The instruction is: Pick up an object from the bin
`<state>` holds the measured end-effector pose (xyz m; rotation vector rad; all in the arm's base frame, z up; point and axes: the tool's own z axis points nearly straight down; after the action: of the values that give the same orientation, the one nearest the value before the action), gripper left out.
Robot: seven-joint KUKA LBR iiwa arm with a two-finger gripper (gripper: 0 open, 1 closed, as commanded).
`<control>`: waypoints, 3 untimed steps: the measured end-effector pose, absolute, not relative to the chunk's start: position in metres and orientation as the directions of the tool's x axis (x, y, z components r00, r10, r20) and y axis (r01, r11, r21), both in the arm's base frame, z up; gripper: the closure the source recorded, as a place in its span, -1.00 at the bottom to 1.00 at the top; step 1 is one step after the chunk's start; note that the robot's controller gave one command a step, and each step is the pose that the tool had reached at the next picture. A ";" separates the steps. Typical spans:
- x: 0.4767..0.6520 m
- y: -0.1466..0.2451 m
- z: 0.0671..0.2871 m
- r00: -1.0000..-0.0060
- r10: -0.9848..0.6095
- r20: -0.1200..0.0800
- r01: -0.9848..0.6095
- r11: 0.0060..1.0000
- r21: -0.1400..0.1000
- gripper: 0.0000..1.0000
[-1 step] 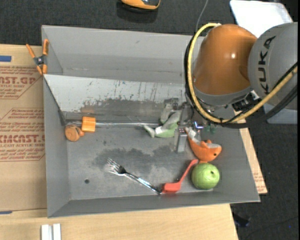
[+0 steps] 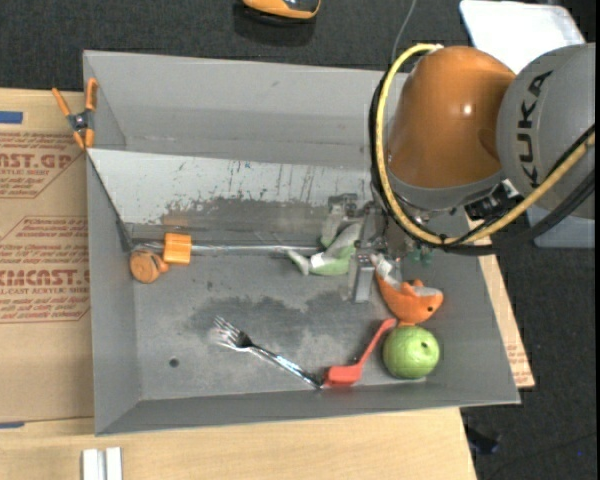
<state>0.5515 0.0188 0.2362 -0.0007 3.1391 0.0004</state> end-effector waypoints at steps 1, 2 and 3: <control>0.574 -0.015 0.146 -0.994 -0.106 -0.008 -0.106 0.994 -0.001 -1.00; 0.593 -0.033 0.069 -0.995 0.100 -0.016 0.100 0.995 0.004 -1.00; 0.579 -0.060 0.070 -0.930 -0.368 -0.013 -0.368 0.930 -0.003 -1.00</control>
Offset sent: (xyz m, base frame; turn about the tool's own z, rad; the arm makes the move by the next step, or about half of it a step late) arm 0.0413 -0.0536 -0.1662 0.1008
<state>0.5793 -0.0605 0.0702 -0.5858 3.0732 -0.0011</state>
